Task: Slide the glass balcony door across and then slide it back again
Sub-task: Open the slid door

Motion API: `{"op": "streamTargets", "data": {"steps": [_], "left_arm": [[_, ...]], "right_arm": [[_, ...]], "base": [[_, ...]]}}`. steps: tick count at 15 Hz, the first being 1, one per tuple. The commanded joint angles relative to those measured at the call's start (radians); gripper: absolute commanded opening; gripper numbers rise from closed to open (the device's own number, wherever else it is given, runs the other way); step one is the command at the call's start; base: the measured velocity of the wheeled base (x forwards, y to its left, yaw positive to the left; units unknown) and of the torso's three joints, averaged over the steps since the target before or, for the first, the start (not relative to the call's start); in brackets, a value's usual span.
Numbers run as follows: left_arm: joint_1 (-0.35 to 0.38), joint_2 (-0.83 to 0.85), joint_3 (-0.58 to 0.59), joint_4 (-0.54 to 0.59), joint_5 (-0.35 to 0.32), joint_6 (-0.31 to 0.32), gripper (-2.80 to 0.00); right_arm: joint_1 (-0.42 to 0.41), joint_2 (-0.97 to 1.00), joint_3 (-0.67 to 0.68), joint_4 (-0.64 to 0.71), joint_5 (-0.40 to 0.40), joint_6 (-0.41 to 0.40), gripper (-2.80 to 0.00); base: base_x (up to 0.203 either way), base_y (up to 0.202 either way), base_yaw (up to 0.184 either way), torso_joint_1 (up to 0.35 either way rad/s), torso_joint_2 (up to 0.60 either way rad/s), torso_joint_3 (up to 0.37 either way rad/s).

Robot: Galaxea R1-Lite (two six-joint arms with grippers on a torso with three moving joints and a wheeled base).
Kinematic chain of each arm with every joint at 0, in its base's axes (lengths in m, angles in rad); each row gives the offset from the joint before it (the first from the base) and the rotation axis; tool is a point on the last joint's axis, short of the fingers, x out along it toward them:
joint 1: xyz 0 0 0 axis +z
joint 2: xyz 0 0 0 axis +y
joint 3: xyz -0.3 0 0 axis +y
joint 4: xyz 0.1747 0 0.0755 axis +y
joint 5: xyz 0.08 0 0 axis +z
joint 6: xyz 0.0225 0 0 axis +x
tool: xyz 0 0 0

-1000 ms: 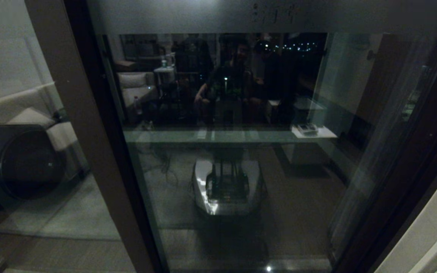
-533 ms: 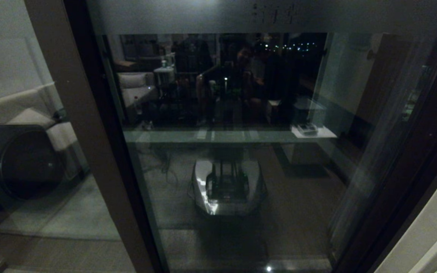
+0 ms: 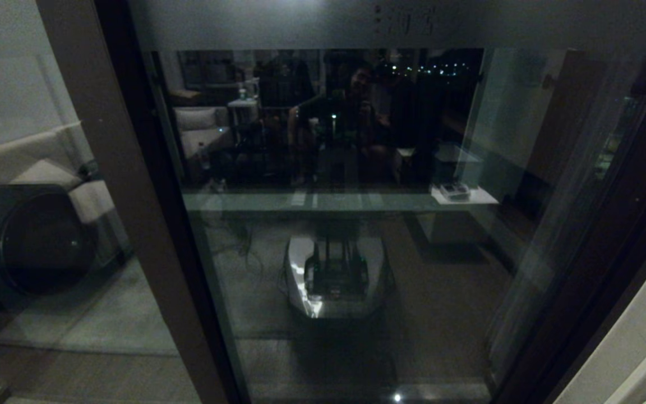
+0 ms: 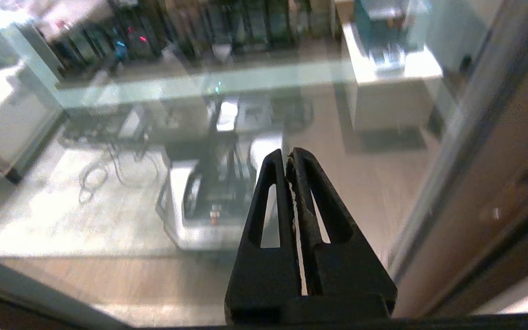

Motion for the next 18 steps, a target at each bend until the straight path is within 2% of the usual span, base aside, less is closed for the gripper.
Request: {"op": "streamTargets", "data": {"steps": [1,7,11,14,18], "left_arm": [[0.000,0.000,0.000,0.000,0.000,0.000,-2.80],[0.000,0.000,0.000,0.000,0.000,0.000,-2.80],[0.000,0.000,0.000,0.000,0.000,0.000,-2.80],[0.000,0.000,0.000,0.000,0.000,0.000,-2.80],[0.000,0.000,0.000,0.000,0.000,0.000,-2.80]], "right_arm": [[-0.002,-0.051,0.052,0.000,0.005,-0.004,-2.80],[0.009,-0.092,0.077,0.000,0.026,-0.003,-2.80],[0.001,-0.226,0.140,0.003,0.263,0.044,-2.80],[-0.005,-0.442,0.192,0.050,0.440,0.120,-2.80],[-0.007,-0.723,0.208,0.240,0.510,0.158,-2.80]], "base": [[0.000,0.000,0.000,0.000,0.00,0.000],[0.000,0.000,0.000,0.000,0.00,0.000],[0.000,0.000,0.000,0.000,0.00,0.000],[0.000,0.000,0.000,0.000,0.00,0.000],[0.000,0.000,0.000,0.000,0.00,0.000]]}}
